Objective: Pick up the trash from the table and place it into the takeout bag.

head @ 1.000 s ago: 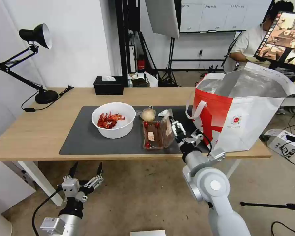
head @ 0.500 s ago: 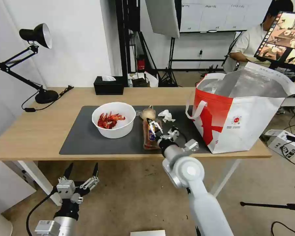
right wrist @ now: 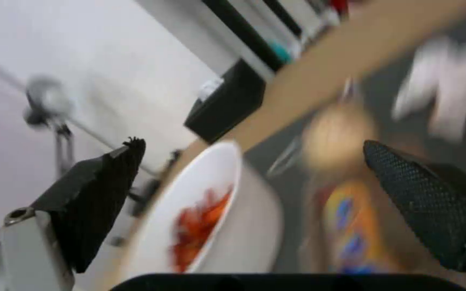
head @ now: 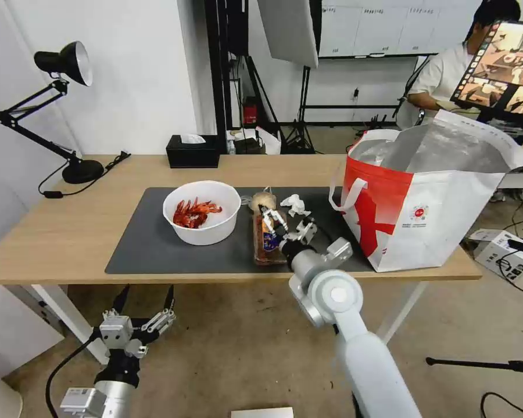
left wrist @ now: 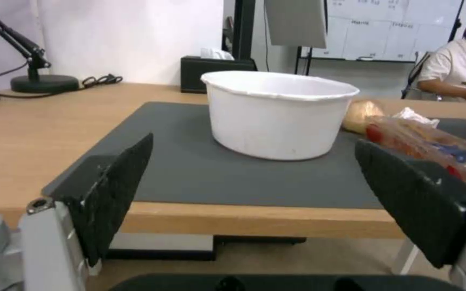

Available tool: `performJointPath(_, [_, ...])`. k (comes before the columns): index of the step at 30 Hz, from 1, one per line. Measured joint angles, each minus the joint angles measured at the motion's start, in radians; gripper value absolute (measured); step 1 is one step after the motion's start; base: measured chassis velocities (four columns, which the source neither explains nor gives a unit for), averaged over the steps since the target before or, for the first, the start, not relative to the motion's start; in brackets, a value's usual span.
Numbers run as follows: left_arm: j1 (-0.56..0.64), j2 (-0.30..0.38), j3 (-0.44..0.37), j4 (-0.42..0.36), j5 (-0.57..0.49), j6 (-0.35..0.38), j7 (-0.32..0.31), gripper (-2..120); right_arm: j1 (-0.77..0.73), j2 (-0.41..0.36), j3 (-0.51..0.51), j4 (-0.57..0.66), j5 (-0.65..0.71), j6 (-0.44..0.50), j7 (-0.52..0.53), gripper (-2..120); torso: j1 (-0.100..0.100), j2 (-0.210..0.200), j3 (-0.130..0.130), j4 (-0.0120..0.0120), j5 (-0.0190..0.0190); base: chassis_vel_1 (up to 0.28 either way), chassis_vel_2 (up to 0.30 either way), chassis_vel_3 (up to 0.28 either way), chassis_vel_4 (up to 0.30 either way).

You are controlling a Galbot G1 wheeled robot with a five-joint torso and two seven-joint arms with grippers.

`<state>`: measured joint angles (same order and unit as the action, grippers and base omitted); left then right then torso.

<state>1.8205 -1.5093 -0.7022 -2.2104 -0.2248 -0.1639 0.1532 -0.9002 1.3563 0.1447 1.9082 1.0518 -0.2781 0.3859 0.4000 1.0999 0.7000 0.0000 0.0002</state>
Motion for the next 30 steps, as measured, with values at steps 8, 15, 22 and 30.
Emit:
performJointPath(8, [-0.021, 0.021, 0.001, 0.015, -0.014, 0.005, 0.001, 100, 0.16, -0.25, -0.107, -0.111, -0.387, 0.028, -0.364, 78, 0.0, 0.0, 0.0, -0.0002, 0.0, 0.0, 0.0, 0.0, 0.0])
performJointPath(15, [-0.059, 0.097, 0.01, 0.017, -0.094, 0.058, 0.0, 100, 0.352, -0.324, -0.306, -0.355, -0.411, 0.097, -0.498, 37, 0.0, 0.0, 0.0, 0.0, -0.0001, 0.0, 0.0, 0.0, 0.0])
performJointPath(22, [-0.065, 0.115, 0.024, 0.016, -0.146, 0.079, 0.036, 100, 0.382, -0.295, -0.337, -0.393, -0.321, 0.022, -0.532, 7, 0.0, 0.0, 0.0, 0.0, -0.0001, 0.0, 0.0, 0.0, 0.0])
performJointPath(30, [-0.066, 0.134, 0.028, 0.014, -0.2, 0.108, 0.052, 100, 0.396, -0.265, -0.353, -0.428, -0.301, -0.031, -0.493, 0, 0.0, 0.0, 0.0, 0.0, -0.0003, 0.0, 0.0, 0.0, 0.0])
